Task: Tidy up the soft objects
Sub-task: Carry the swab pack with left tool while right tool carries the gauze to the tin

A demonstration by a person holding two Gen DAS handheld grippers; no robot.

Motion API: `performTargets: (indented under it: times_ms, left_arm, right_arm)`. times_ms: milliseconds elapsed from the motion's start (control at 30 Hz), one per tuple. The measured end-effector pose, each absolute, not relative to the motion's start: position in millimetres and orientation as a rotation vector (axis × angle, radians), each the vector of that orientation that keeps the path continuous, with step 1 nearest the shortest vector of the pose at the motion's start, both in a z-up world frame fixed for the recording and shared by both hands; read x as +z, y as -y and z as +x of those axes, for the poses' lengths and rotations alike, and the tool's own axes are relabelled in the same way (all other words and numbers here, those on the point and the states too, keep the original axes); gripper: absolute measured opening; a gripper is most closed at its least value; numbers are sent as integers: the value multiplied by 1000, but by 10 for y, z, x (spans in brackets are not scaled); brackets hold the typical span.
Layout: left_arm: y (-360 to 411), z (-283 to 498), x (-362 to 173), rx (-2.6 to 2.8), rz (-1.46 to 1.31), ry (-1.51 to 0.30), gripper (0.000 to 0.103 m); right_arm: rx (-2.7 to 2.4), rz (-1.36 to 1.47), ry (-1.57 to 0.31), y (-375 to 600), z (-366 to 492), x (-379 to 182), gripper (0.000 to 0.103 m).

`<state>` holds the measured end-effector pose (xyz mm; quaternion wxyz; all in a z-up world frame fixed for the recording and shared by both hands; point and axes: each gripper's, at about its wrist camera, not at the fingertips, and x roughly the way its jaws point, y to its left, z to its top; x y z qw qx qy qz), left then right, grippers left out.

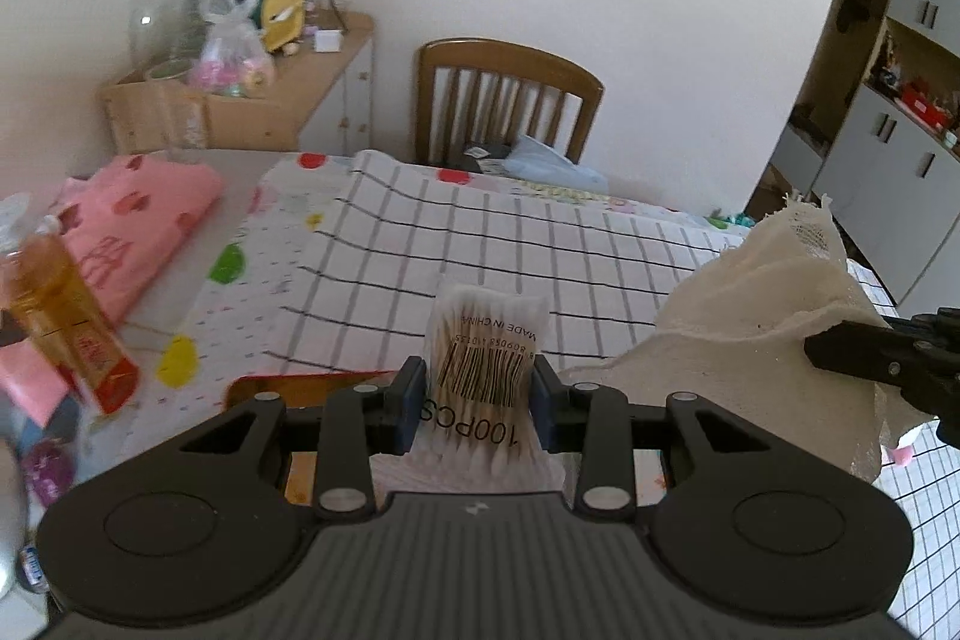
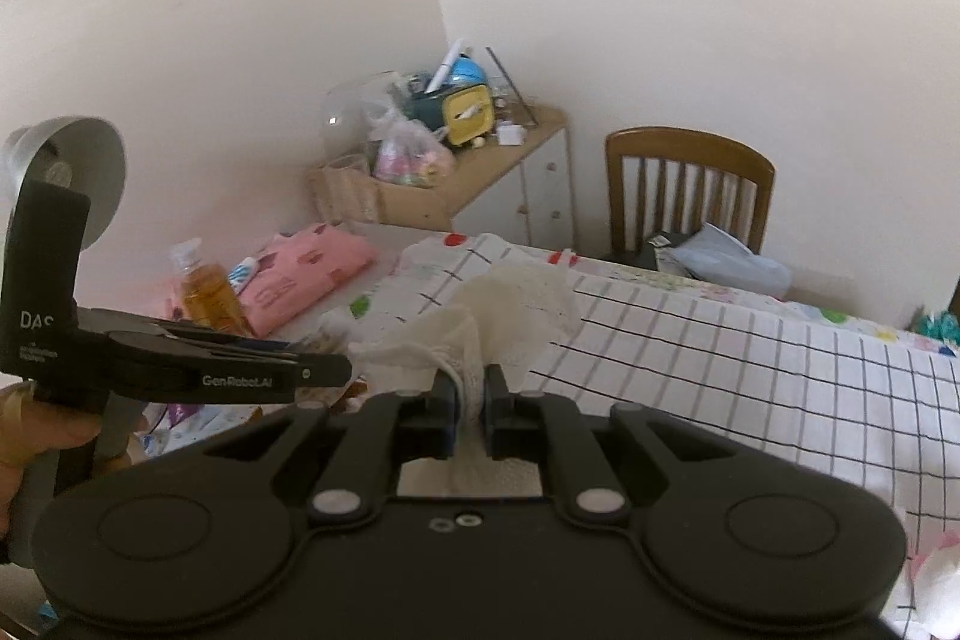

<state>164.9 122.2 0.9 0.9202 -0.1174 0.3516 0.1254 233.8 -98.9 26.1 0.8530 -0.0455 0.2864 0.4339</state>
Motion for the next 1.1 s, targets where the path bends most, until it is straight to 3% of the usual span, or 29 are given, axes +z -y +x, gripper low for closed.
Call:
performTargets:
  times_ms: [467,1100]
  left_arm:
    - [-1660,1236,-293,318,-286,-769,35]
    - [-1726,1280,-780,325,-289,-866,36]
  right_arm:
    - [943,-257,-590,230,1910,-48,8]
    - [1050,-522,-730,-357,1564,-836,11]
